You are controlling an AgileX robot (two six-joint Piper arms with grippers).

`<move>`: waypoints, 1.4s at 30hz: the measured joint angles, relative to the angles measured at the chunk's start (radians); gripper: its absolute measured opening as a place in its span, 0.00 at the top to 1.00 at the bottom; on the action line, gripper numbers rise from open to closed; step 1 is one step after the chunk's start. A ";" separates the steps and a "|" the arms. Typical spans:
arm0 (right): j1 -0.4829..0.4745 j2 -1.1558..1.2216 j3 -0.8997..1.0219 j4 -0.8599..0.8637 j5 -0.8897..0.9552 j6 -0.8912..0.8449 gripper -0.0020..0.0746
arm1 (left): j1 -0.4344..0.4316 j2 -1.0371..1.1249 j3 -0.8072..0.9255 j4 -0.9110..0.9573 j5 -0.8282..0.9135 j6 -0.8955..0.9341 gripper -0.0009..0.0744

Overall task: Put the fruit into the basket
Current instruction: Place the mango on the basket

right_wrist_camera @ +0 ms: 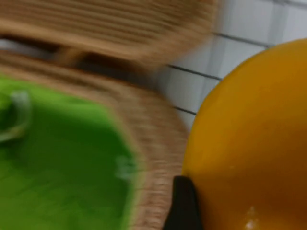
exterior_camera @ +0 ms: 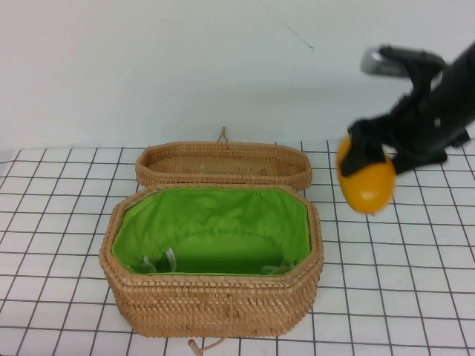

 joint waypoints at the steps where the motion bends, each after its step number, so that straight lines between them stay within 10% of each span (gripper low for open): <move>1: 0.000 0.000 -0.038 0.056 0.041 -0.127 0.29 | 0.000 0.000 0.000 0.000 0.000 0.000 0.99; 6: 0.033 0.000 -0.169 0.290 0.079 -0.376 0.29 | 0.000 0.000 0.000 0.000 0.000 0.000 0.99; 7: 0.048 0.000 -0.184 0.314 0.079 -0.446 0.46 | 0.000 0.000 0.000 0.000 0.000 0.000 0.99; 8: 0.062 0.000 -0.192 0.327 0.079 -0.509 0.29 | 0.000 0.000 0.000 0.000 0.000 0.000 0.99; 15: 0.202 0.033 -0.197 0.299 0.074 -0.859 0.29 | 0.000 0.000 0.000 0.000 0.000 0.000 0.99; 21: 0.296 0.140 -0.197 0.191 0.065 -0.868 0.29 | 0.000 0.000 0.000 0.000 0.000 0.000 0.99; 22: 0.309 0.160 -0.197 0.169 0.065 -0.858 0.46 | 0.000 0.000 0.000 0.000 0.000 0.000 0.99; 23: 0.318 0.177 -0.197 0.142 0.061 -0.835 0.29 | 0.000 0.000 0.000 0.000 0.000 0.000 0.99; 42: 0.328 0.296 -0.316 0.053 0.186 -0.459 0.08 | 0.000 0.000 0.000 0.000 0.000 0.000 0.99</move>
